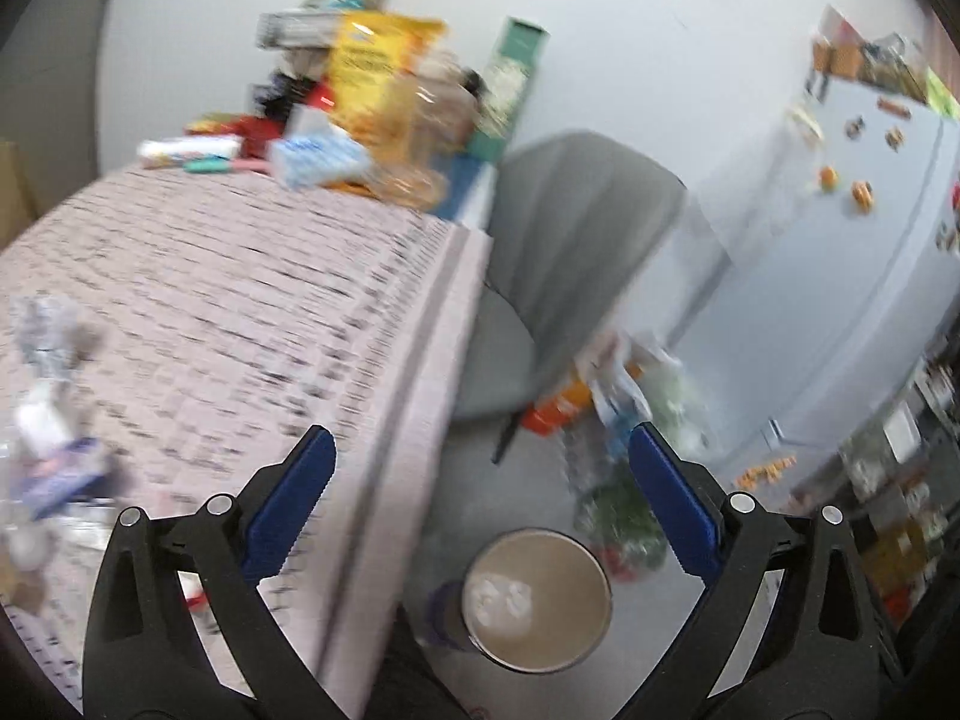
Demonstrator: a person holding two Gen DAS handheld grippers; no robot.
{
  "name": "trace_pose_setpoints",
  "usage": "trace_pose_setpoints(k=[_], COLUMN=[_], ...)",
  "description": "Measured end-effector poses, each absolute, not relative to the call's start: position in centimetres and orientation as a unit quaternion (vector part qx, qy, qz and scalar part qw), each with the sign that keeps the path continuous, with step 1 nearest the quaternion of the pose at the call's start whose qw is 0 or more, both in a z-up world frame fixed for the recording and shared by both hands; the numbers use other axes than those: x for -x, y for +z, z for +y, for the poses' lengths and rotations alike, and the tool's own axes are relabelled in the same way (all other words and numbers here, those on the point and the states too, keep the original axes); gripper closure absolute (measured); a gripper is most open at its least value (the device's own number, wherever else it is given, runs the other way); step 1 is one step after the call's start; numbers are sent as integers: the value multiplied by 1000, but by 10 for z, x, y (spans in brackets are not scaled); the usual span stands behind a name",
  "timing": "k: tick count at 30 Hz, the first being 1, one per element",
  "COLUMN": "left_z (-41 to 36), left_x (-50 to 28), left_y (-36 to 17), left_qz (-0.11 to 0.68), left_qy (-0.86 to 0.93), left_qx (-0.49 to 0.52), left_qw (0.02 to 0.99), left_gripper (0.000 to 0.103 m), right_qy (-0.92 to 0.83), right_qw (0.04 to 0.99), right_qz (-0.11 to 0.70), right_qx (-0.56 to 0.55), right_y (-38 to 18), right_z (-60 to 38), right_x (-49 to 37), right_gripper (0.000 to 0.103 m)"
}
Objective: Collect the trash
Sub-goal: 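Move the left tool back to the table and grasp the small cardboard box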
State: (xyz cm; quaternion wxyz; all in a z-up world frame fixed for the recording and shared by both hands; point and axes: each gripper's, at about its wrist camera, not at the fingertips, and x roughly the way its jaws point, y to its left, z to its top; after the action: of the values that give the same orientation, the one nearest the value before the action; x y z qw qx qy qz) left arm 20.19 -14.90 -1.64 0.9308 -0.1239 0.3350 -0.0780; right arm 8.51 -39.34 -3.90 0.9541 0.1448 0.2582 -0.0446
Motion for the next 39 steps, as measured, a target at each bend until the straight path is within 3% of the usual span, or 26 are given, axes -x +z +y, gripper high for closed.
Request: trace_pose_setpoints(k=[14,30,39], left_z=[-24,79,116], left_x=[-129,-74,-63], left_y=[-3,-28,-60], left_qz=[287,311,331], left_qy=[-25,12,27], left_qx=[198,210,232], left_qw=[937,927,914], left_gripper=[6,6,10], right_qy=[49,191,277], right_qw=[959,935,905], right_qz=[250,295,323], right_qx=[-127,-56,-25], right_y=[-28,-27,-40], right_z=[-327,-231,-166], right_x=[-64,-64,-65], right_gripper=[7,7,17])
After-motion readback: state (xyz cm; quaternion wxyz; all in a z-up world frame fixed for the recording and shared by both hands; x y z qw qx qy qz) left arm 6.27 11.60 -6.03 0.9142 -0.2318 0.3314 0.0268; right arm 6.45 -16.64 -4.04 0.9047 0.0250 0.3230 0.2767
